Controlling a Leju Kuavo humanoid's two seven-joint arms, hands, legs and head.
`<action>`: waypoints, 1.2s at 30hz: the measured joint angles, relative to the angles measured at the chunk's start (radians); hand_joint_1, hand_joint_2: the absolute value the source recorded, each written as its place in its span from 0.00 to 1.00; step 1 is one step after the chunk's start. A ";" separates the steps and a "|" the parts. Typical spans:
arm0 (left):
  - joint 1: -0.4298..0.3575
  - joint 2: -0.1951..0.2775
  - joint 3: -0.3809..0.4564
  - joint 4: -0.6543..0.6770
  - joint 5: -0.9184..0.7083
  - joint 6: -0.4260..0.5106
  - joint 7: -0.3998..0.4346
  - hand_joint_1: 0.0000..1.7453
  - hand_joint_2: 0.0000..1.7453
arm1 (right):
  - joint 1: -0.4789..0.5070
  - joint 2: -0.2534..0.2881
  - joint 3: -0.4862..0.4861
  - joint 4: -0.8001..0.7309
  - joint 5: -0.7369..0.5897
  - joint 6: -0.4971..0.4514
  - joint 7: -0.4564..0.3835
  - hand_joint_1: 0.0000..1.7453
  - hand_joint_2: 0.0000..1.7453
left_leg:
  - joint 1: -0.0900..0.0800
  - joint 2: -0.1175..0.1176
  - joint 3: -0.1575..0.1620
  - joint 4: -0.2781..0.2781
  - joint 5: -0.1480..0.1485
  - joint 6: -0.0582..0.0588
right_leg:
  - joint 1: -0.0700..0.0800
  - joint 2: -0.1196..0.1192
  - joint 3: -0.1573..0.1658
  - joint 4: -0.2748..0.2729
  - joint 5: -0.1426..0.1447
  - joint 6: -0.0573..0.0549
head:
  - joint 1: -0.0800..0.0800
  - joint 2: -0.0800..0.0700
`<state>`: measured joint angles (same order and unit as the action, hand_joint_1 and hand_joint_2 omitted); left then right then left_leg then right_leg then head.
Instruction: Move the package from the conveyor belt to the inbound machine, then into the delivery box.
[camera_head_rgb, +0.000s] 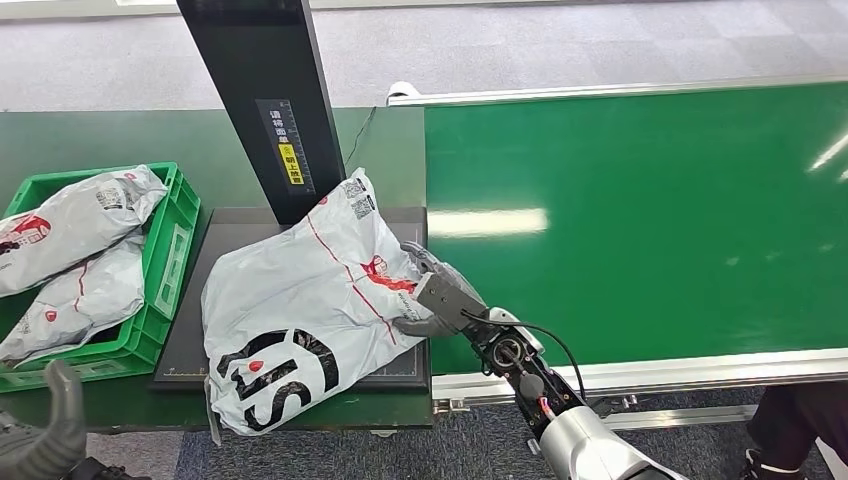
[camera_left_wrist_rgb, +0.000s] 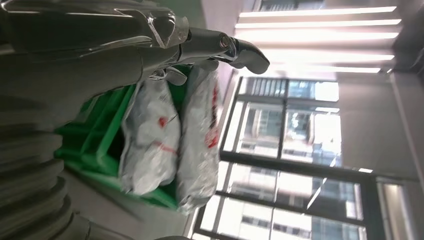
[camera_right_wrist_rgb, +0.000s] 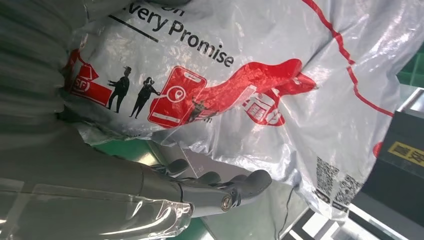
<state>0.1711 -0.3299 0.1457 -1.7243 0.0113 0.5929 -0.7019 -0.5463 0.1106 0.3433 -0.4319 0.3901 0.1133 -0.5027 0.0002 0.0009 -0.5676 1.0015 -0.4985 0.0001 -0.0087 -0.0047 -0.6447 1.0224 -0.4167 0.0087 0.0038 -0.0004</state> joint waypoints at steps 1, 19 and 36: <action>0.004 0.001 -0.006 -0.014 -0.020 0.018 0.000 0.00 1.00 | 0.001 0.000 0.000 -0.001 -0.008 -0.013 -0.011 0.00 1.00 | 0.000 0.000 0.000 0.000 0.000 0.000 | 0.000 0.000 0.000 0.000 0.000 0.000 | 0.000 0.000; -0.047 0.102 -0.448 0.251 -0.661 -0.112 0.239 0.00 1.00 | 0.395 0.100 -0.159 -0.724 -0.316 -0.240 -0.199 0.00 1.00 | 0.000 -0.002 0.000 0.000 -0.002 -0.002 | 0.000 -0.002 -0.001 0.000 -0.002 -0.002 | 0.000 0.000; -0.104 0.129 -0.526 0.330 -0.856 -0.250 0.377 0.00 1.00 | 0.490 0.147 -0.209 -0.907 -0.381 -0.197 -0.199 0.00 1.00 | 0.000 -0.002 0.001 0.000 -0.002 -0.002 | 0.000 -0.002 0.001 0.000 -0.002 -0.002 | 0.000 0.000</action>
<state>0.0673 -0.2008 -0.3806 -1.3942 -0.8451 0.3426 -0.3248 -0.0567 0.2578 0.1341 -1.3388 0.0091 -0.0841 -0.7015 0.0002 -0.0007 -0.5666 1.0013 -0.5003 -0.0016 -0.0085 -0.0062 -0.6441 1.0221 -0.4185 0.0070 0.0037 -0.0003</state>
